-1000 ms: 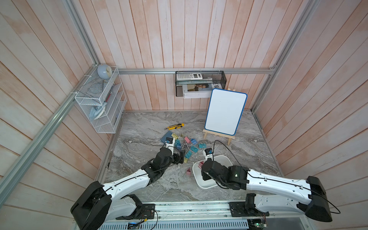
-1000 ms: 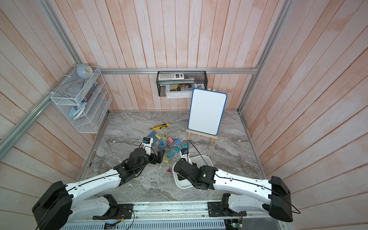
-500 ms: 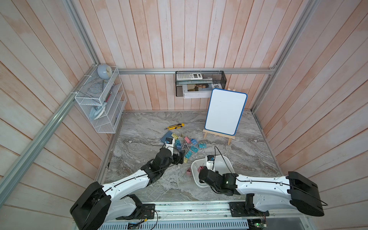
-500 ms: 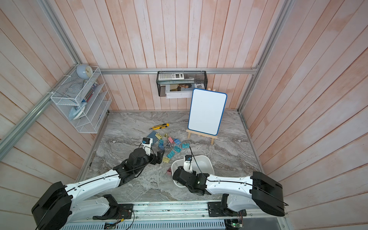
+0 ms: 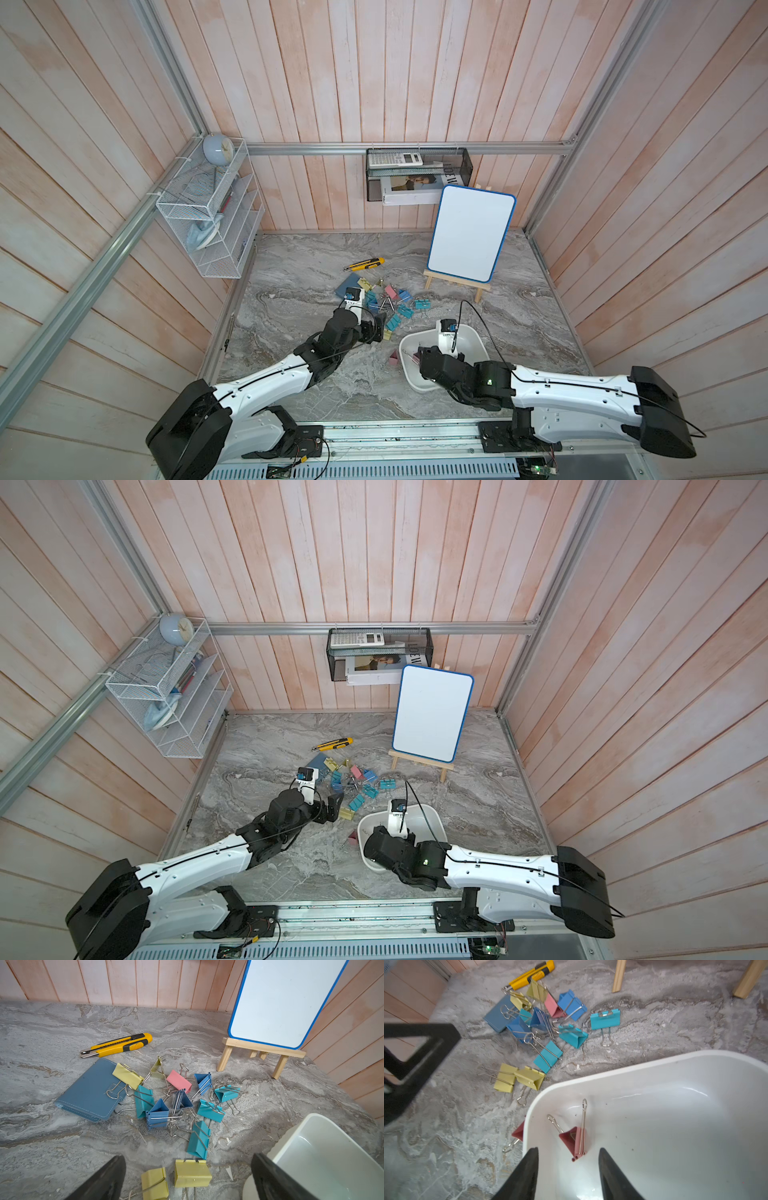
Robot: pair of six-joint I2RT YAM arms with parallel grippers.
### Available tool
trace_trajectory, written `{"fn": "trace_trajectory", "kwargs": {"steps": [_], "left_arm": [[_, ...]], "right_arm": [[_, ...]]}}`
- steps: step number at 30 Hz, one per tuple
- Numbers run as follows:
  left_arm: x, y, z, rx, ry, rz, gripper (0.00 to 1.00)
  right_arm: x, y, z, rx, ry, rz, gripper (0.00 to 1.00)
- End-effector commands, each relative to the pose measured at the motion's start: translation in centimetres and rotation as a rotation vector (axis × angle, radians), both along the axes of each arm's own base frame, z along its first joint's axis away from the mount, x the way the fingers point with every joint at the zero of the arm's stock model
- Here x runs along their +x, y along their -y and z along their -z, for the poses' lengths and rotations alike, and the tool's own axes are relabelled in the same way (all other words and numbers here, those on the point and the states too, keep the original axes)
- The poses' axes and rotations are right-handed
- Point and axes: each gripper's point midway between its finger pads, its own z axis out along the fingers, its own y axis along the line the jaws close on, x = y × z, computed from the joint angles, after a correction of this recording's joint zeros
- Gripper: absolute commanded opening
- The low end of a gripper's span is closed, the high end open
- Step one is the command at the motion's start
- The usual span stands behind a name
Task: Put the binder clips in the storage box
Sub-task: Place the binder clip in the storage box, then pick up the binder clip at the center of the board.
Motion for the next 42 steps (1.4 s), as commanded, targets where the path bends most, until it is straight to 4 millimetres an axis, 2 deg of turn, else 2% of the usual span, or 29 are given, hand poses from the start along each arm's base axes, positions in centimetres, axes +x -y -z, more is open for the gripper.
{"fn": "trace_trajectory", "kwargs": {"steps": [1,2,4,6,8,9,11,14,17,22,30,42], "left_arm": [[0.3,-0.5,-0.1,0.044,0.033,-0.010,1.00],[0.4,-0.5,0.3,0.060,0.018,-0.009,1.00],[0.2,0.4,0.8,0.096,-0.042,0.010,0.95],[-1.7,1.7,1.1,0.205,-0.090,0.035,0.90],[-4.7,2.6,1.5,0.306,-0.085,0.049,0.88],[-6.2,2.6,2.2,0.317,-0.107,0.050,0.87],[-8.0,1.5,3.6,0.300,-0.175,0.035,0.82],[-9.4,0.6,4.7,0.264,-0.216,0.066,0.71],[-9.6,0.7,5.2,0.294,-0.197,0.110,0.64],[-9.1,1.6,7.1,0.377,-0.214,0.162,0.61],[-9.7,3.3,8.0,0.307,-0.238,0.251,0.51],[-10.7,3.6,11.0,0.293,-0.331,0.294,0.45]], "right_arm": [[0.6,0.7,-1.8,-0.114,0.084,-0.022,0.57],[1.2,0.7,-2.5,-0.134,0.140,-0.025,0.58],[2.4,0.7,-3.5,-0.145,0.208,-0.023,0.68],[3.6,1.2,-3.6,-0.099,0.173,-0.014,0.69],[4.3,2.5,-3.3,-0.055,0.124,0.019,0.71],[4.6,3.6,-3.2,-0.042,0.115,0.056,0.73],[4.9,5.7,-3.0,0.014,0.107,0.135,0.73],[4.8,7.5,-2.8,0.115,0.127,0.190,0.73],[4.3,8.5,-2.5,0.163,0.155,0.196,0.73],[3.5,8.0,-1.7,0.177,0.126,0.135,0.74],[3.7,6.8,-0.6,0.153,0.101,0.103,0.75],[4.0,6.6,-0.7,0.136,0.111,0.098,0.75]]}}
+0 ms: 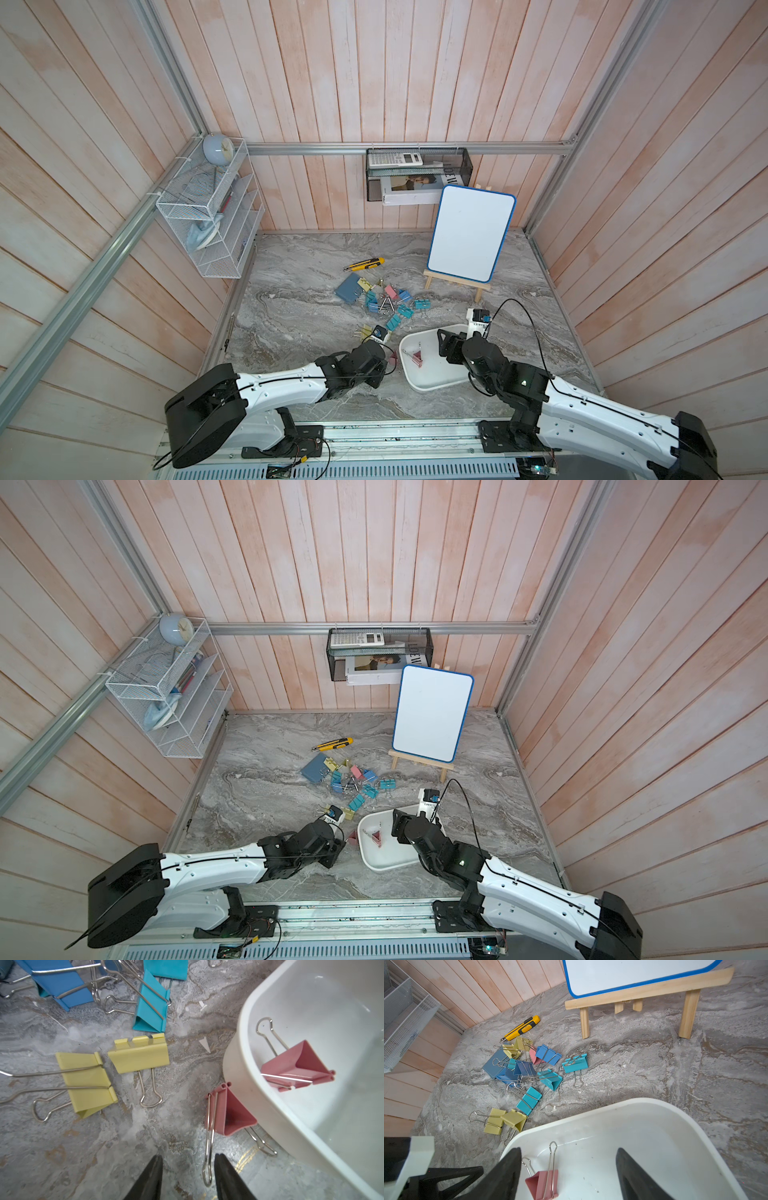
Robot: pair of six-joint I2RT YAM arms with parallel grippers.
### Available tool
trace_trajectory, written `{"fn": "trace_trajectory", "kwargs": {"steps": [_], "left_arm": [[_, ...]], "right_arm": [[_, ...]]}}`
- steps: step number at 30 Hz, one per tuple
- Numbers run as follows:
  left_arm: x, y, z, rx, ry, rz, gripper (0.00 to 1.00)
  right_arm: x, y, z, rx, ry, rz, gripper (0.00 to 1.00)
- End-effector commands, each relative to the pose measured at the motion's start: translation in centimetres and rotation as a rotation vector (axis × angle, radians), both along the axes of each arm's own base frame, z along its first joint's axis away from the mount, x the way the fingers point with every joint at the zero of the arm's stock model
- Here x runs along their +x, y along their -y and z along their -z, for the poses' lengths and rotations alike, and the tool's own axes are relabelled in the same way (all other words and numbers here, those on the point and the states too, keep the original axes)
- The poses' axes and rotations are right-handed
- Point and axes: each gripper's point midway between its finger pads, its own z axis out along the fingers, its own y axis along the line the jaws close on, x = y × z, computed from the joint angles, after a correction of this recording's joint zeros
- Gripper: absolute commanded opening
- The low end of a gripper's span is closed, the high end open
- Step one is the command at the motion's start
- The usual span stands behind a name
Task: Put the binder clips in the storage box
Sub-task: Pick up the binder clip at the center of the board.
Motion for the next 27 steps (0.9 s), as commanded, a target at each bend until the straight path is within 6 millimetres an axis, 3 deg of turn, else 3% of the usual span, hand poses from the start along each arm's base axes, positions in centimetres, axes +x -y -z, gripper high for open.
{"fn": "trace_trajectory", "kwargs": {"steps": [1,4,8,15,19,22,24,27], "left_arm": [[-0.2,0.7,0.5,-0.024,-0.022,0.019,0.45],[-0.2,1.0,1.0,-0.016,-0.034,0.024,0.39],[-0.3,1.1,0.9,-0.017,-0.046,0.024,0.22],[-1.3,0.7,-1.3,-0.014,-0.108,0.023,0.00],[-2.0,-0.6,-4.4,-0.001,-0.134,0.001,0.00],[-2.2,-1.2,-8.4,-0.019,-0.146,-0.016,0.00],[-2.2,-0.4,-11.5,-0.029,-0.163,0.007,0.00],[-2.5,2.1,-14.1,0.012,-0.280,0.061,0.00]], "right_arm": [[0.2,0.0,-0.2,0.000,0.011,0.000,0.75],[0.3,0.1,-0.3,0.000,0.012,0.008,0.75],[0.3,0.2,-0.4,-0.001,0.016,0.015,0.75],[1.0,1.7,0.2,0.017,-0.031,0.099,0.75],[1.5,2.8,0.6,0.058,-0.059,0.143,0.75],[1.9,3.1,0.9,0.087,-0.072,0.149,0.75],[1.9,3.2,0.9,0.096,-0.081,0.139,0.75],[1.8,3.1,0.8,0.107,-0.114,0.108,0.77]]}}
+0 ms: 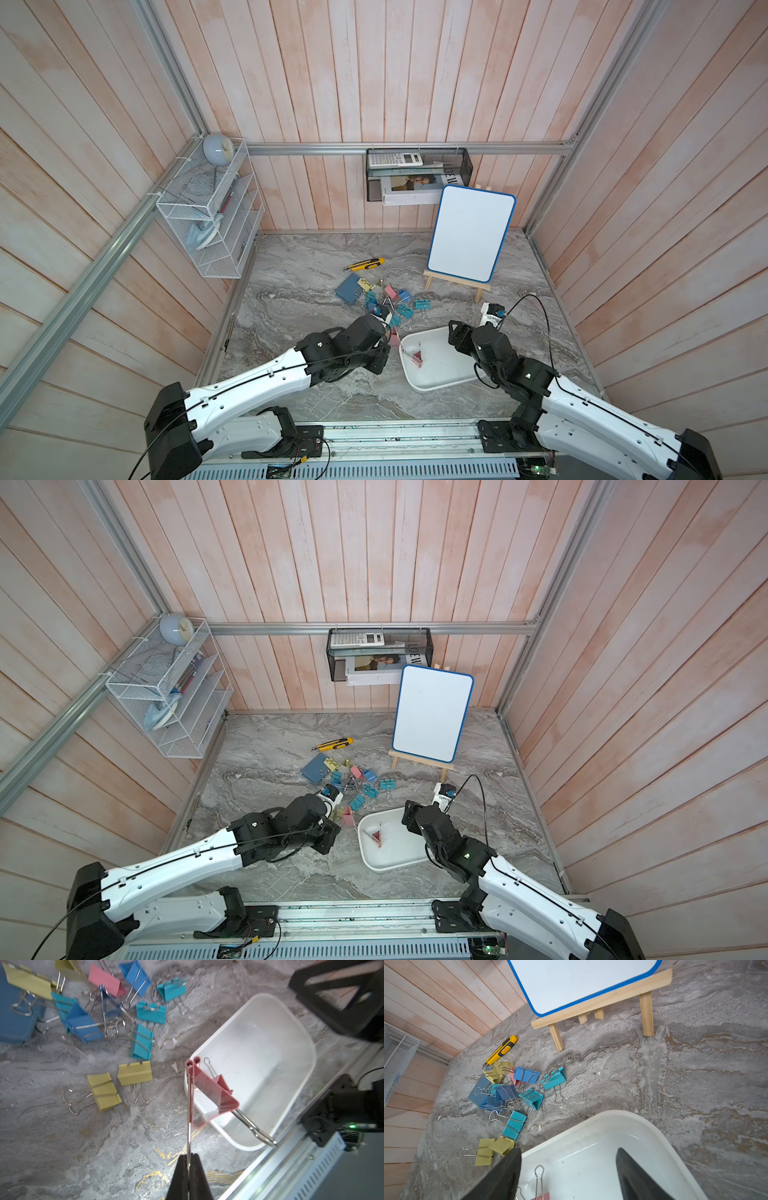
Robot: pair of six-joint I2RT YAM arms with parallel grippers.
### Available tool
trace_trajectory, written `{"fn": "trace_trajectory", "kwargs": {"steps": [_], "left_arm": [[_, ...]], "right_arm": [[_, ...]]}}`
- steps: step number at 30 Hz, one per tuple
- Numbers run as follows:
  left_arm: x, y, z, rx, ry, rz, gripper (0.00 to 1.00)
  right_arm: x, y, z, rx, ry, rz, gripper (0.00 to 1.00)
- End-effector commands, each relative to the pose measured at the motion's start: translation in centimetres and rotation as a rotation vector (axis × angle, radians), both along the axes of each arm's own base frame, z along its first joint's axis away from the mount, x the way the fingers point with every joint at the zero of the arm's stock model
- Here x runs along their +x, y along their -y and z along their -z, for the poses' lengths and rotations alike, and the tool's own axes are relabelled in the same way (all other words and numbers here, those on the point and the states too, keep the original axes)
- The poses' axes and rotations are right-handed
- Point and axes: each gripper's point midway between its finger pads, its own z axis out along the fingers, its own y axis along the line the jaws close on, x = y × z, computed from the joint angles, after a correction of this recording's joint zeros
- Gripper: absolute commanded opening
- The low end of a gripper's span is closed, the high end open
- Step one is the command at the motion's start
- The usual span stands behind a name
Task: Put the binder clips in the storage box
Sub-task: Pick up the binder clip at the center of the board, then place the binder clip in the storage box.
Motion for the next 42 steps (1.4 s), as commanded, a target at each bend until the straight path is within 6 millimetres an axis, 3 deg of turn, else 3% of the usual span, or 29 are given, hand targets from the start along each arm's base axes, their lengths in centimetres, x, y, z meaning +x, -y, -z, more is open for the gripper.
{"fn": "trace_trajectory", "kwargs": {"steps": [1,4,7,14,20,24,27,30,35,39,42], "left_arm": [[-2.2,0.9,-0.3,0.108,-0.210,0.079,0.00],[-3.0,3.3,0.3,0.121,-0.344,0.117,0.00],[-2.4,4.3,1.7,0.158,-0.390,0.096,0.00],[-1.8,3.5,6.8,0.302,-0.436,0.027,0.00],[-0.9,4.1,8.7,0.325,-0.428,0.007,0.00],[0.1,3.7,9.4,0.369,-0.391,-0.017,0.16],[0.8,3.9,8.6,0.340,-0.347,-0.034,0.28],[1.5,4.5,6.8,0.273,-0.291,-0.041,0.32],[4.1,4.3,1.4,0.141,-0.072,-0.086,0.31],[8.9,0.2,-2.7,-0.019,0.128,-0.252,0.49],[12.8,-4.7,-2.1,-0.177,0.173,-0.420,0.68]], "right_arm": [[-0.6,-0.4,0.3,0.014,-0.051,-0.059,0.77],[-1.0,0.0,0.5,0.005,-0.076,-0.073,0.78],[-1.7,0.3,0.9,0.007,-0.098,-0.082,0.78],[-3.2,0.8,1.7,0.034,-0.130,-0.101,0.78],[-3.8,0.6,2.2,0.043,-0.145,-0.127,0.78],[-4.0,0.5,2.5,0.051,-0.153,-0.132,0.78],[-3.9,0.4,2.4,0.058,-0.148,-0.136,0.78],[-3.5,0.3,1.6,0.048,-0.119,-0.141,0.78],[-1.4,-0.2,-0.5,-0.043,-0.056,-0.144,0.77],[1.7,-2.0,-1.6,-0.123,-0.043,-0.140,0.74],[4.6,-3.5,-1.9,-0.106,-0.059,-0.064,0.73]]}}
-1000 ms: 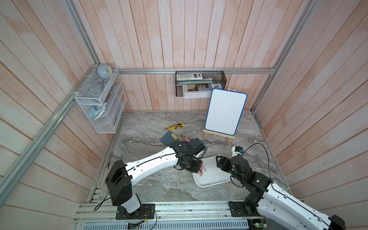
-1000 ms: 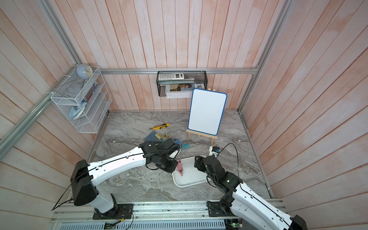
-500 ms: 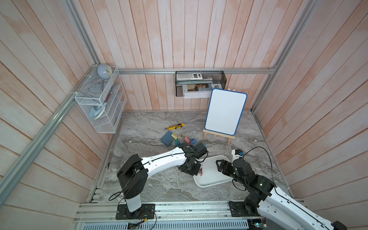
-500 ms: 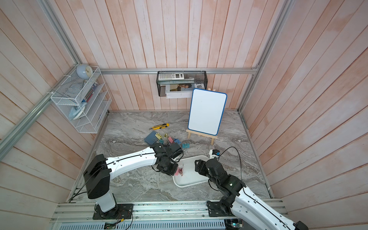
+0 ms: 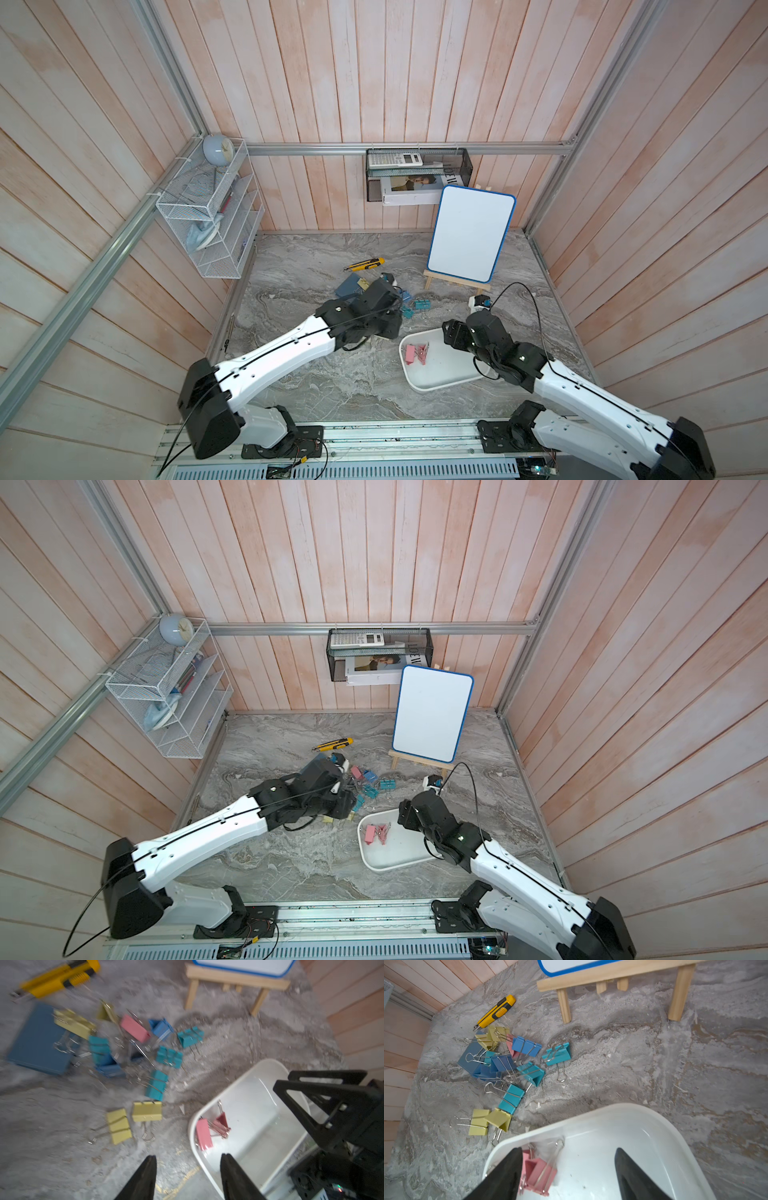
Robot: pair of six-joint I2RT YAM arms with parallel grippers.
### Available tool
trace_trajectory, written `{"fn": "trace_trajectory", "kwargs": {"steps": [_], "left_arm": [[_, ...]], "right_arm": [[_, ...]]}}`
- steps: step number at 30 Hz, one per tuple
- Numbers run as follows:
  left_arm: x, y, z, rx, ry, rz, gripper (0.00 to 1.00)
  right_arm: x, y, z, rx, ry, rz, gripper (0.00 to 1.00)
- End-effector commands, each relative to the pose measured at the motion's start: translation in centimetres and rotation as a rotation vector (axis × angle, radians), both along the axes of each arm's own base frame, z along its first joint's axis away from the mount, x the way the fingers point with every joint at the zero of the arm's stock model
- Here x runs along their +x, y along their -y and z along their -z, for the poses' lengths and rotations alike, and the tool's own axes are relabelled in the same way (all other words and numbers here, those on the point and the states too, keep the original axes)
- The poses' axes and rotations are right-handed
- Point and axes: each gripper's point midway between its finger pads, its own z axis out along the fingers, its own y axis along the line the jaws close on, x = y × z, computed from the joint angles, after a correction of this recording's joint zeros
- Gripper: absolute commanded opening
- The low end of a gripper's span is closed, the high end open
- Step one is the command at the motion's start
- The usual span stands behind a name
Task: Put the binder clips in the storage box
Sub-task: Place the binder clip in the storage box, then pick up the binder clip at the center of the board.
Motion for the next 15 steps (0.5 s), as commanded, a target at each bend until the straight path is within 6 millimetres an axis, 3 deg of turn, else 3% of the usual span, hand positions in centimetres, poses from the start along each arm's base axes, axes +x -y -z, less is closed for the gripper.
{"fn": "trace_trajectory", "kwargs": {"steps": [1,5,10,15], "left_arm": [[5.5,-4.9,1.0,-0.156,0.108,-0.203,0.72],[9.3,-9.7,5.0,-0.310,0.104,-0.317,0.90],[10.3,-9.9,8.0,-0.309,0.076,-0.290,1.00],[9.9,-10.4,9.0,-0.324,0.131,-0.296,1.00]], "right_arm": [[3.9,-0.6,-1.7,0.029,0.055,0.141,0.72],[6.9,-0.8,0.4,0.126,-0.052,0.364,0.65],[9.6,-2.5,1.7,0.184,-0.066,0.412,0.64],[10.4,-2.9,4.2,0.230,-0.124,0.501,0.59]]}}
